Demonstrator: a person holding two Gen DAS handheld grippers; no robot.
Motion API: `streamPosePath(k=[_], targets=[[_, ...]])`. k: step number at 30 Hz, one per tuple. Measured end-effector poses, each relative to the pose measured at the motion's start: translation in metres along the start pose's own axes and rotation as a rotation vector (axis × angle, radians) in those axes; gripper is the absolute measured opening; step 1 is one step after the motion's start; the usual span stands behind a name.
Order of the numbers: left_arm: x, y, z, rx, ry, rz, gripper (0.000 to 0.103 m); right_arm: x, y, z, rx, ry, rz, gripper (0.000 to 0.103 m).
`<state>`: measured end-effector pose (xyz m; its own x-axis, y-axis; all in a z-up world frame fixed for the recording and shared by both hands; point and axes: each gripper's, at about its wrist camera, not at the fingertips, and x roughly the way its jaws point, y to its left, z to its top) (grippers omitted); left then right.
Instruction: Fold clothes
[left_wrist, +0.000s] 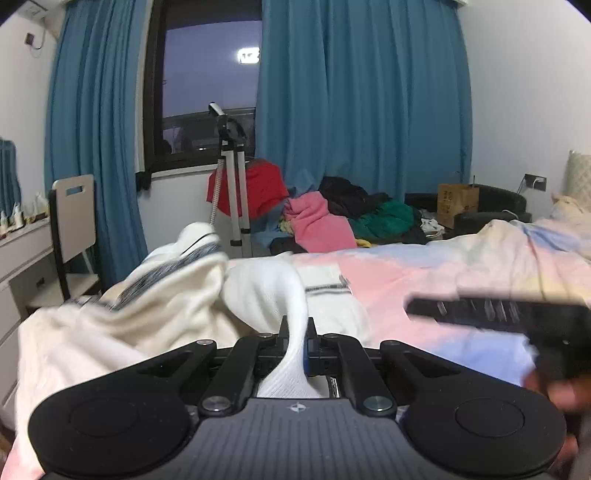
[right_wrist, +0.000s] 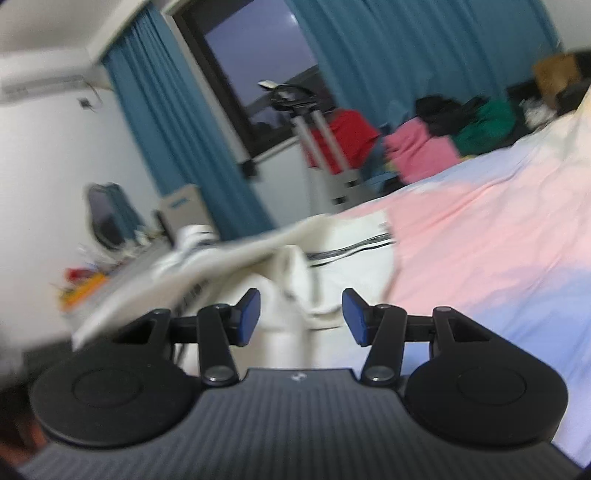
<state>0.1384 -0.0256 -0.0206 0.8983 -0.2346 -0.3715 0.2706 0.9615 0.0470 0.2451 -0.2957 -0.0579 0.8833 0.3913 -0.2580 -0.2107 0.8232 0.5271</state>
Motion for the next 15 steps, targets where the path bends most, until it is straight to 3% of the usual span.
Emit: streamPosePath(k=[3,8,11,15], targets=[[-0.026,0.006,-0.017,-0.033,0.014,-0.009,0.004,-0.009,-0.006,0.001,0.089,0.030,0.082,0.052],[-0.033,0.016,-0.040,-0.163,0.053,-0.014,0.004,-0.009,-0.011,0.007,0.193,0.059,0.079,0.052],[-0.027,0.025,-0.047,-0.237,0.081,-0.059,0.005,0.016,-0.004,0.023,0.175,0.112,0.085,0.053],[-0.025,0.037,-0.053,-0.263,0.027,-0.109,0.005,0.083,-0.001,0.049,0.161,0.177,0.042,0.053]])
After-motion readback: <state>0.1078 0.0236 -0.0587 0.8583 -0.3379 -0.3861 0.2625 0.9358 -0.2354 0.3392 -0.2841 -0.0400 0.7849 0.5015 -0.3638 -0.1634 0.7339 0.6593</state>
